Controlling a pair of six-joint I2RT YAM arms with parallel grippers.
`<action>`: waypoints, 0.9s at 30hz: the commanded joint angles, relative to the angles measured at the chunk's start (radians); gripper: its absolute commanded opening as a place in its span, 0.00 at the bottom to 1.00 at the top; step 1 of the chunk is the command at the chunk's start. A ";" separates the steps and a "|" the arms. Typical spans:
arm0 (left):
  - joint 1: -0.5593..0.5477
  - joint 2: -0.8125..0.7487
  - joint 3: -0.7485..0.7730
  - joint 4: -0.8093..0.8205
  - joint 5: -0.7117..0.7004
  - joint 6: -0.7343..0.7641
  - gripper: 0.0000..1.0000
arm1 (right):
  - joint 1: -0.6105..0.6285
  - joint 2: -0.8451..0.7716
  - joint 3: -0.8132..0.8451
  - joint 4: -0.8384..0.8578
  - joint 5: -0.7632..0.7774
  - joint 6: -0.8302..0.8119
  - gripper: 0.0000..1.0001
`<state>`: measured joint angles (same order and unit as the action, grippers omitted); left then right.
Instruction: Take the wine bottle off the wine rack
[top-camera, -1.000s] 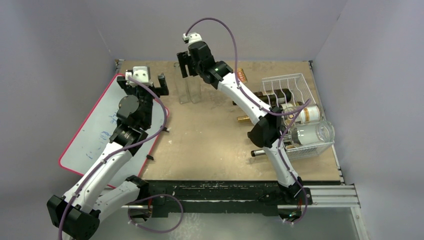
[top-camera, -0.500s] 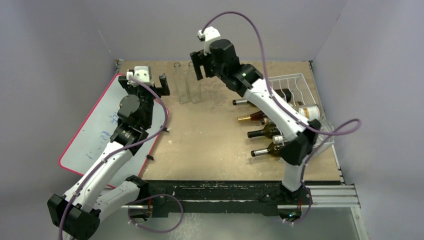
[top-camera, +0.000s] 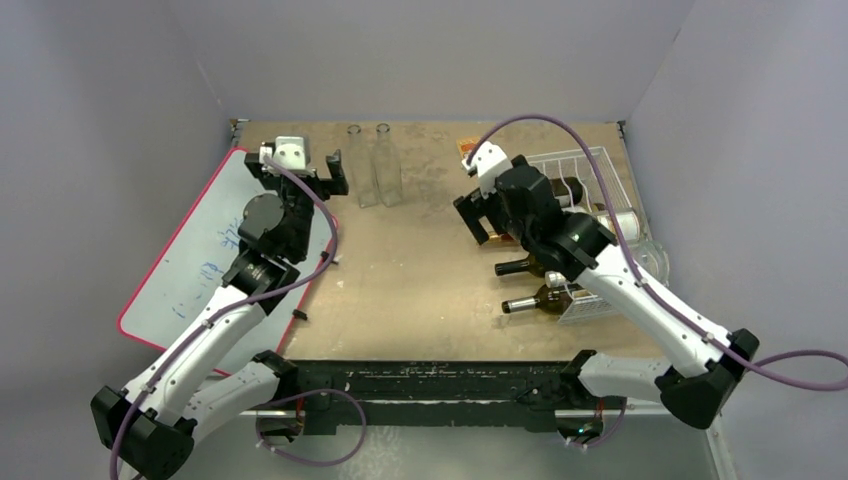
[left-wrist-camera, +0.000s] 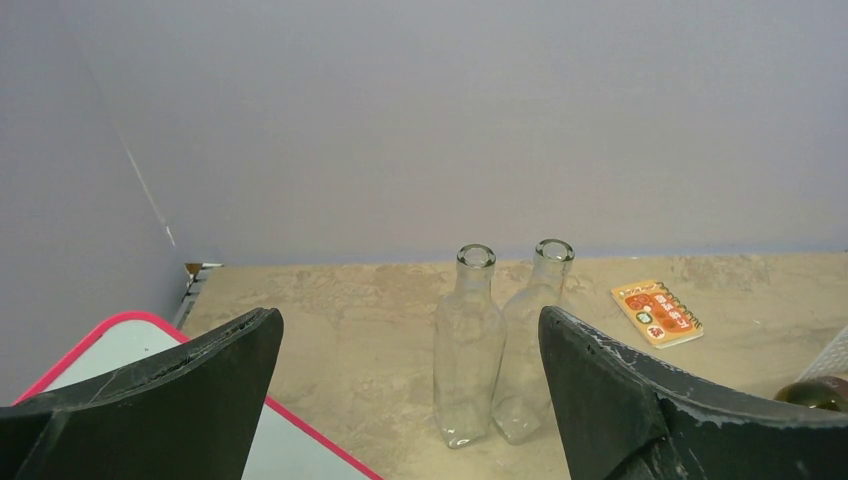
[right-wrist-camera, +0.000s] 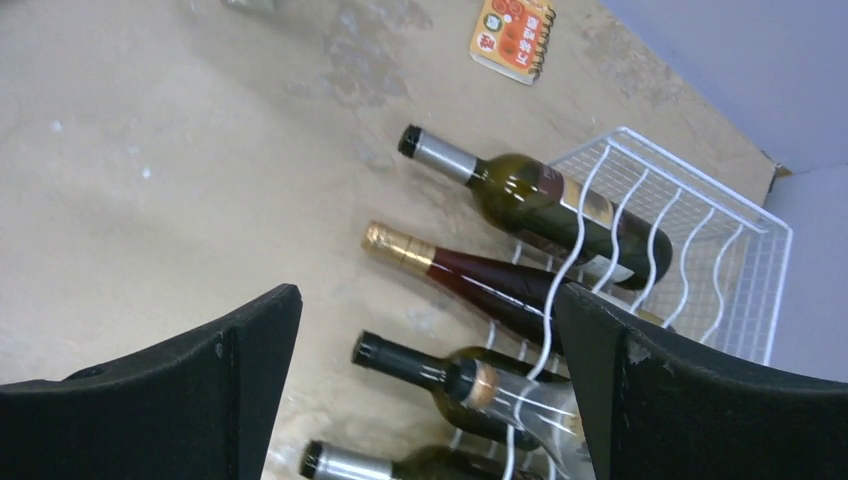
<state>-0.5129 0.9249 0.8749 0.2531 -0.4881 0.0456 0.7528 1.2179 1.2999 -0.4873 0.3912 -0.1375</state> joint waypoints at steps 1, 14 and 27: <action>-0.010 -0.030 0.033 0.041 -0.028 0.004 1.00 | 0.004 -0.071 -0.053 -0.066 0.002 -0.114 1.00; -0.026 -0.010 0.023 0.048 -0.068 0.027 1.00 | 0.005 -0.122 -0.296 -0.133 0.249 -0.280 1.00; -0.035 -0.003 0.019 0.051 -0.076 0.029 1.00 | 0.007 -0.053 -0.431 -0.006 0.509 -0.410 1.00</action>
<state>-0.5400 0.9264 0.8749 0.2550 -0.5541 0.0502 0.7540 1.1240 0.8772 -0.5652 0.7795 -0.4881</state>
